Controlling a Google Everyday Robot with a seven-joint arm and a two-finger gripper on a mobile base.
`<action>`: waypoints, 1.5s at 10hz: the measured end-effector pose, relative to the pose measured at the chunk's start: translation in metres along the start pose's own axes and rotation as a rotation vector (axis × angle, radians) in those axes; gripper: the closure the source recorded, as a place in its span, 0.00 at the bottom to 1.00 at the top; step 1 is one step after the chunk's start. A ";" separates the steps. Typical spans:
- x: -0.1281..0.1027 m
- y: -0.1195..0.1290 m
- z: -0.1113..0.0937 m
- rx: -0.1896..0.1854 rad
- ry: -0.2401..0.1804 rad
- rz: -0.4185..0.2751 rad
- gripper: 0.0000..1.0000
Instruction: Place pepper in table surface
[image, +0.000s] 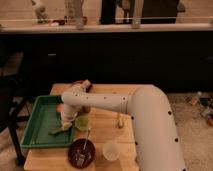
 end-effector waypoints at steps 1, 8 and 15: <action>-0.002 0.000 -0.001 -0.001 0.002 -0.005 0.90; -0.033 0.000 -0.040 0.029 0.042 -0.031 1.00; -0.025 0.023 -0.104 0.135 0.128 0.000 1.00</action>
